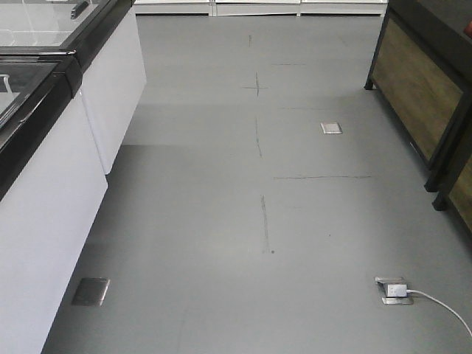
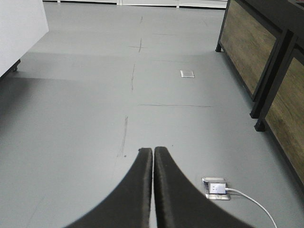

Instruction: Left arm holds basket, right arm returns cookies

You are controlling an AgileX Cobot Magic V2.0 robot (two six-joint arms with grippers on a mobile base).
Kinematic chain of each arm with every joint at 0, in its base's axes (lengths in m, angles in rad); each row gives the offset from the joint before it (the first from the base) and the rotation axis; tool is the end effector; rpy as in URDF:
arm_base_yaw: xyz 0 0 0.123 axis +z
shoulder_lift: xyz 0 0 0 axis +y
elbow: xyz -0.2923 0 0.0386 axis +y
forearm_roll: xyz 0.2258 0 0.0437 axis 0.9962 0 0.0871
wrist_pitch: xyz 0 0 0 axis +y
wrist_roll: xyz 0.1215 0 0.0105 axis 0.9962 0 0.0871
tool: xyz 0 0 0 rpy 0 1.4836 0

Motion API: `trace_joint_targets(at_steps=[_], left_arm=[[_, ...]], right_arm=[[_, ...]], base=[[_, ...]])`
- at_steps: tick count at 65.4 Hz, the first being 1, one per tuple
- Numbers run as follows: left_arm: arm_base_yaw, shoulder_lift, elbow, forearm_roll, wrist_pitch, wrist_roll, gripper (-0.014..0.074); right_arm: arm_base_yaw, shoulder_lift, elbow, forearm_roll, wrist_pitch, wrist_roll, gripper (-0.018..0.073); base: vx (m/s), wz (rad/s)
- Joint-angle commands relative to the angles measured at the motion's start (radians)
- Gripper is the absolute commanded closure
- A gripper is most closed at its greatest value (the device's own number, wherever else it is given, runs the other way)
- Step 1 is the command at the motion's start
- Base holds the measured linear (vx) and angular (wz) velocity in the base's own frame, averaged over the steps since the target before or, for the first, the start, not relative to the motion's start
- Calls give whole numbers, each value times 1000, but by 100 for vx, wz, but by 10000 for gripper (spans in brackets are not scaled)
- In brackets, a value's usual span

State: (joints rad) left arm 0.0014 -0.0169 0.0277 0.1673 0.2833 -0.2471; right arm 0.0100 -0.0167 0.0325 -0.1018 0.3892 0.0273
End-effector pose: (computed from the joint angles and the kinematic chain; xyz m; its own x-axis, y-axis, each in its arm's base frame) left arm 0.0526 0.0058 0.1732 -0.1970 -0.0864 -0.9766 -0.0642 0.9951 -0.0751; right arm 0.0494 -0.0042 0.1589 -0.3118 -0.0700 -0.9476 0.0058 0.9971 -0.0755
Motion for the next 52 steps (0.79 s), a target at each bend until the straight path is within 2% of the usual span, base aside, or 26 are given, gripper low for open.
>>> trace_joint_targets(at_steps=[1,18,33,41,52], left_arm=[[1,-7,-24,5,-140,-3,603],[1,-7,-24,3,-222,-3,603],[1,-6,-45,-1,-473,-12,603],[1,5,-125,-7,-426,-13,603],[1,110,-288,-7,-258,-12,603]], right_arm=[[1,-6,-4,-7,-73,-10,562],[1,-6,-4,-7,-73,-10,562],[1,-6,-4,-7,-73,-10,562],[1,-6,-4,-7,-73,-10,562],[1,-6,-4,-7,-73,-10,562]], base=[[0,0],[0,0],[0,0],[0,0],[0,0]])
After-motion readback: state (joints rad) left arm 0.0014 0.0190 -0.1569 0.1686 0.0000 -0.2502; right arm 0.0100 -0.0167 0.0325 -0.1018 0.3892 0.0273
